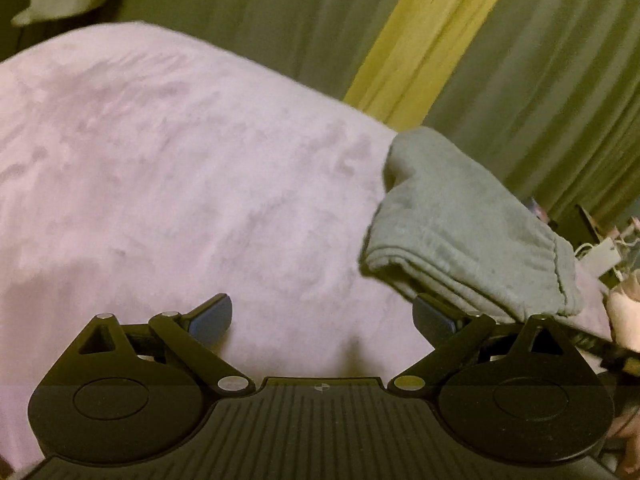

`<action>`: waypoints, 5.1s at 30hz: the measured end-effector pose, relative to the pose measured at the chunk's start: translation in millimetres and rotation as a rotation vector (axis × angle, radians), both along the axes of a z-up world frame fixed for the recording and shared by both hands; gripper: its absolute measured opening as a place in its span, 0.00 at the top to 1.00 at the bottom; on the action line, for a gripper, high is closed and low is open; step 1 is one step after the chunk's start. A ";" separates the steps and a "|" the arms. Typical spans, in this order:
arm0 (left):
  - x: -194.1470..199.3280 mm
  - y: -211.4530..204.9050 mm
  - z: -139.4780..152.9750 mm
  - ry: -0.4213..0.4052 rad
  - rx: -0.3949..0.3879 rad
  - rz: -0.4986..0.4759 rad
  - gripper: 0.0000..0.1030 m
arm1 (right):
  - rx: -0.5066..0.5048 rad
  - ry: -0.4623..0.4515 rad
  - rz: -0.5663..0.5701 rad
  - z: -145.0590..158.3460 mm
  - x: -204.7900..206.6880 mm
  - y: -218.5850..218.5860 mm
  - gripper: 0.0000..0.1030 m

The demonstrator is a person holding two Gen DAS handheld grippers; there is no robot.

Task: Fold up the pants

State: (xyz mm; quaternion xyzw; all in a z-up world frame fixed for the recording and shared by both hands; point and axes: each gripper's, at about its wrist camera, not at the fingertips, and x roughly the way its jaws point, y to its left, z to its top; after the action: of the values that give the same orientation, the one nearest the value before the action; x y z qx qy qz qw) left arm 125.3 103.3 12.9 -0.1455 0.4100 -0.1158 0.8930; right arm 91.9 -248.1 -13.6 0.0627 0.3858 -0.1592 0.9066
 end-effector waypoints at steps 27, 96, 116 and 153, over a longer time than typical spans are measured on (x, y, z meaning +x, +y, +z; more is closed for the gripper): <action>-56.2 -108.9 -23.0 0.017 0.402 -0.296 0.03 | 0.197 0.351 -0.037 -36.1 -82.6 42.3 0.04; -77.2 -141.0 48.8 0.022 0.503 -0.304 0.02 | 0.103 0.284 -0.050 59.4 -94.5 62.4 0.04; -74.0 -138.2 45.3 0.027 0.511 -0.303 0.02 | 0.111 0.287 -0.048 56.6 -91.3 62.4 0.04; -72.7 -131.1 41.2 0.046 0.444 -0.298 0.02 | 0.122 0.291 -0.045 52.8 -92.7 62.2 0.04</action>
State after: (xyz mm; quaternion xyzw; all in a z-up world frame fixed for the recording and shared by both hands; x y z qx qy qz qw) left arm 52.6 -27.7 54.0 0.1135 0.4624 -0.1499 0.8665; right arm -0.8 -185.9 39.2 0.1026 0.5203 -0.1633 0.8319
